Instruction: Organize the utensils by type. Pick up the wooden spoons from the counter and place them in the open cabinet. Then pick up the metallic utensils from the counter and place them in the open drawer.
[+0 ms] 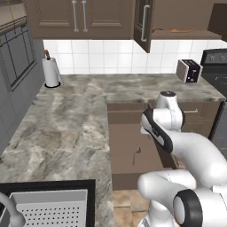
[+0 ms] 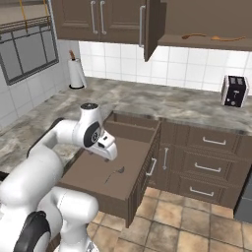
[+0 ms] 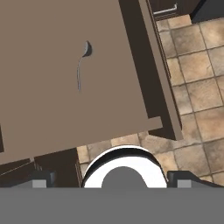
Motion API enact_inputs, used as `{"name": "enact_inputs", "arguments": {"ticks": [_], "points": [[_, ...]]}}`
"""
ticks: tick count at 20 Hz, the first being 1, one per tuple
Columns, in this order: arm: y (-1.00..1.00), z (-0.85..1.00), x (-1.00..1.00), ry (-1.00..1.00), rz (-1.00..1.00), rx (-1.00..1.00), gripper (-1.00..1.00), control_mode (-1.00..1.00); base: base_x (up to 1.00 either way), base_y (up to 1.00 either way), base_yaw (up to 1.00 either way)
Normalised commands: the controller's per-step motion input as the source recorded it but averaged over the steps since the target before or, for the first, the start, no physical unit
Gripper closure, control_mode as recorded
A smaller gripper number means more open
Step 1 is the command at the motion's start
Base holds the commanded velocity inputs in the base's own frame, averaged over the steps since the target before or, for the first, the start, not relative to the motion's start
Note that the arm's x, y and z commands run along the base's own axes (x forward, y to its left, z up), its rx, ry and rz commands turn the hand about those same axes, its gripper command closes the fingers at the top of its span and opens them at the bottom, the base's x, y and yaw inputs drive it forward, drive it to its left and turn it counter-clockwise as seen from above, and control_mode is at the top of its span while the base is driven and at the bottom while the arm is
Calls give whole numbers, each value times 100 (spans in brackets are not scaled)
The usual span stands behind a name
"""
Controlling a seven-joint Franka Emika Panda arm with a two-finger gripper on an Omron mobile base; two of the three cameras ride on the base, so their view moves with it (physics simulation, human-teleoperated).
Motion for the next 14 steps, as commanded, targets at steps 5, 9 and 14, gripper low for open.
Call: {"name": "enact_inputs", "arguments": {"ticks": [5,9,14], "points": [[0,0,0,0,0,0,-100,-100,0,0,0],[0,0,-1,0,0,0,-100,-100,0,0,0],[-2,0,-16,-3,0,0,-100,100,-23,-6,0]]}}
